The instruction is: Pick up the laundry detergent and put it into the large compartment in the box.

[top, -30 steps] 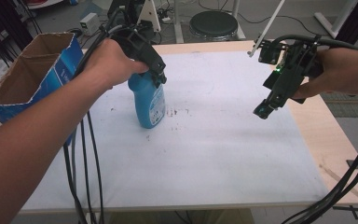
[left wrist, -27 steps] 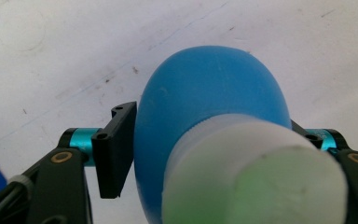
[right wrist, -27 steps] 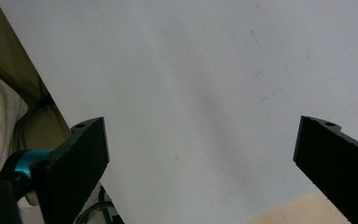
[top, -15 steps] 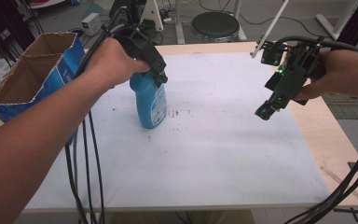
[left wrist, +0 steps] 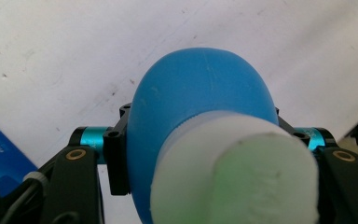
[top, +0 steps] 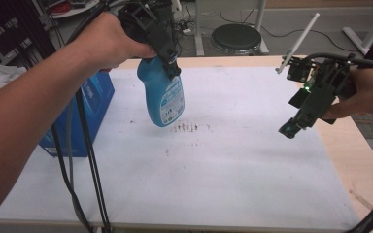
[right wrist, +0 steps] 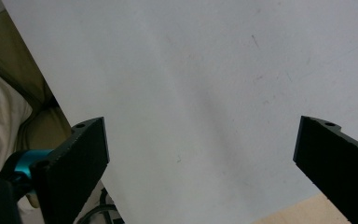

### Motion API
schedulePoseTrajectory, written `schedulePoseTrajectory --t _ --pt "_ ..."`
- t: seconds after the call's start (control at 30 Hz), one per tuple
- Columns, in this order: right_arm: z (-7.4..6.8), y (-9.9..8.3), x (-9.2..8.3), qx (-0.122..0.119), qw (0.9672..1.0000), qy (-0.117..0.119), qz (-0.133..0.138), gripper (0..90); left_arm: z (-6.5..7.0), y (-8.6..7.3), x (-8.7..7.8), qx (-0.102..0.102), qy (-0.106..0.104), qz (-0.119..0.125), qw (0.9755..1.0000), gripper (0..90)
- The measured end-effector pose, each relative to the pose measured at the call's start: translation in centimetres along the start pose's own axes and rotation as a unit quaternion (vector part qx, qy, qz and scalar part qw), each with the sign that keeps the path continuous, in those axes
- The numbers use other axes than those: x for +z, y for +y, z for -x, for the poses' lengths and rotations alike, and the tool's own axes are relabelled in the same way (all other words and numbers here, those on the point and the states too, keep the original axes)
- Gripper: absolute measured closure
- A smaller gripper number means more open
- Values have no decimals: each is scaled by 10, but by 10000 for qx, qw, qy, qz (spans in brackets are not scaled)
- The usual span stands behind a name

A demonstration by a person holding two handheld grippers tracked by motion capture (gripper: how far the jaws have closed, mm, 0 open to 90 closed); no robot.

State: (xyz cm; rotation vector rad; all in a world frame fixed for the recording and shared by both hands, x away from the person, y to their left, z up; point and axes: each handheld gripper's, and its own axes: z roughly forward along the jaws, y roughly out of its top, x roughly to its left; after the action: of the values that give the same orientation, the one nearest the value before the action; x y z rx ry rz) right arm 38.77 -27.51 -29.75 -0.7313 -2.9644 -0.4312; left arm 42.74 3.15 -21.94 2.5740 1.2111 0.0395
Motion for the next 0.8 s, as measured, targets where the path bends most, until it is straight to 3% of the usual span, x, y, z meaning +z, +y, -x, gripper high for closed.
schedulePoseTrajectory --t 0.23,0.63,0.8 --pt "1 -1 -1 -2 10000 13 40 24 -5 -10 -35 654 -80 -85 9978 380" --pt "1 1 -1 -2 10000 59 57 24 -23 -26 -80 1139 -12 -149 9934 381" --pt "3 -1 -1 -2 10000 59 44 23 -35 -31 -95 1325 -99 -205 9909 380"
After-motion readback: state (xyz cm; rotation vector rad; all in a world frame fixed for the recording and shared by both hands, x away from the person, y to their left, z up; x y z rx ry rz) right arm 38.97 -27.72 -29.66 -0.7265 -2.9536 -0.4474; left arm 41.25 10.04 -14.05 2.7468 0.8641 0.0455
